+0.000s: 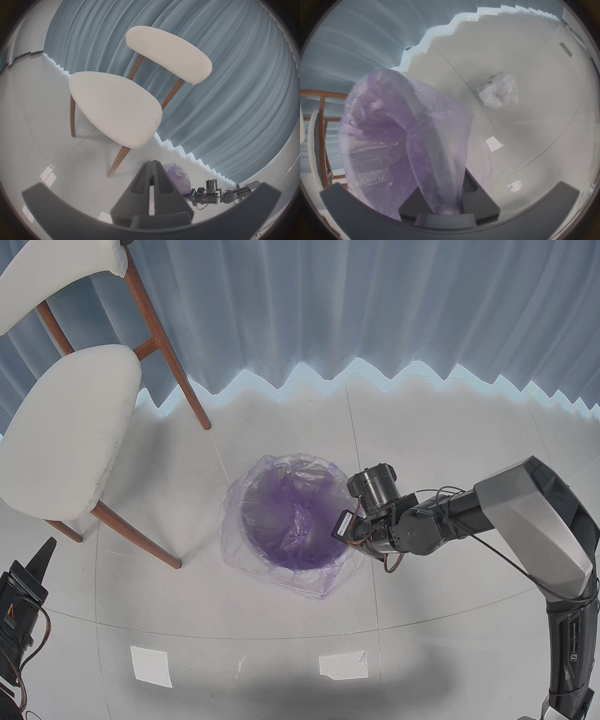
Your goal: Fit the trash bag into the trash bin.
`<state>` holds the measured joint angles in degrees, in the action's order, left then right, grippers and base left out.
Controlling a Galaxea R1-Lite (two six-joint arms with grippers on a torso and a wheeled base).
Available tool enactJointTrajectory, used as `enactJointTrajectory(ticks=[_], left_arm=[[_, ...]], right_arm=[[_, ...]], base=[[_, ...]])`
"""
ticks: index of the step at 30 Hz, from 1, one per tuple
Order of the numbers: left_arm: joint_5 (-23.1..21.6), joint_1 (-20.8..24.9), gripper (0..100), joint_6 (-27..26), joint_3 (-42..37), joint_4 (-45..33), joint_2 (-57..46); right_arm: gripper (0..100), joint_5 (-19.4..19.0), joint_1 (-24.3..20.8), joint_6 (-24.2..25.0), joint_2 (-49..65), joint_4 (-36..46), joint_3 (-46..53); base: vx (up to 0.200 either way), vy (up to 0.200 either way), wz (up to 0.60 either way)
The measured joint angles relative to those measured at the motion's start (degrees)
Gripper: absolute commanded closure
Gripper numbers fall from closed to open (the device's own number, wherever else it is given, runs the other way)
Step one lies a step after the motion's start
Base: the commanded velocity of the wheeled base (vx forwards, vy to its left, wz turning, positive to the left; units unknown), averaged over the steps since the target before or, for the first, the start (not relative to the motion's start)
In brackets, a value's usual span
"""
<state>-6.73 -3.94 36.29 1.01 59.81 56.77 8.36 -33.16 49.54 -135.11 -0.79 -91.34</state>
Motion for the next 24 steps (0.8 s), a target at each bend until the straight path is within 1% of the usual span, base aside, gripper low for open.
enactJointTrajectory(ticks=[4, 8, 10, 11, 12, 13, 14, 17, 19, 23, 24], left_arm=[[-0.02, 0.15, 100, 0.0, 0.0, 0.0, -0.02], [-0.05, 0.39, 100, -0.04, 0.0, 0.0, -0.1], [-0.09, 0.69, 100, -0.06, 0.0, 0.02, -0.11], [-0.2, 0.94, 100, -0.06, 0.0, 0.02, -0.11], [-0.3, 1.13, 100, -0.06, 0.0, 0.05, -0.13], [-0.71, 1.46, 100, -0.06, 0.0, 0.16, -0.13], [-1.12, 1.74, 100, -0.09, 0.0, 0.24, -0.13], [-3.06, 2.9, 100, -0.17, 0.0, 0.51, -0.16], [-5.01, 4.27, 100, -0.22, 0.0, 0.44, -0.16], [-8.24, 7.05, 100, -0.27, 0.04, -0.3, 0.0], [-9.08, 7.81, 100, -0.27, 0.26, -0.91, 0.11]], right_arm=[[100, -0.6, 0.8, -7.89, 3.69, 1.11, 2.26], [100, -3.22, 2.18, -19.22, 9.08, 2.01, 7.5], [100, -5.8, 2.88, -25.93, 11.93, 1.99, 10.47], [100, -7.94, 3.32, -30.11, 13.73, 1.96, 12.29], [100, -9.34, 3.67, -32.57, 14.85, 1.91, 13.37], [100, -11.81, 4.28, -36.11, 16.66, 1.85, 15.06], [100, -14.02, 4.74, -38.35, 17.8, 1.83, 16.29], [100, -23.19, 5.88, -44.13, 22.32, 1.69, 19.96], [100, -29.22, 6.53, -49.7, 25.62, 1.52, 22.58], [100, -33.98, 7.64, -58.36, 30.21, 1.5, 26.65], [100, -35.18, 7.84, -61.26, 31.2, 1.44, 27.51]], base=[[0.0, 0.0, 0.0], [0.0, 0.0, 0.0], [0.0, 0.0, 0.0], [0.0, 0.0, 0.0], [0.0, 0.0, 0.0], [0.0, 0.0, 0.0], [0.0, 0.0, 0.0], [0.0, 0.0, 0.0], [0.0, 0.0, 0.0], [0.0, 0.0, 0.0], [0.0, 0.0, 0.0]])
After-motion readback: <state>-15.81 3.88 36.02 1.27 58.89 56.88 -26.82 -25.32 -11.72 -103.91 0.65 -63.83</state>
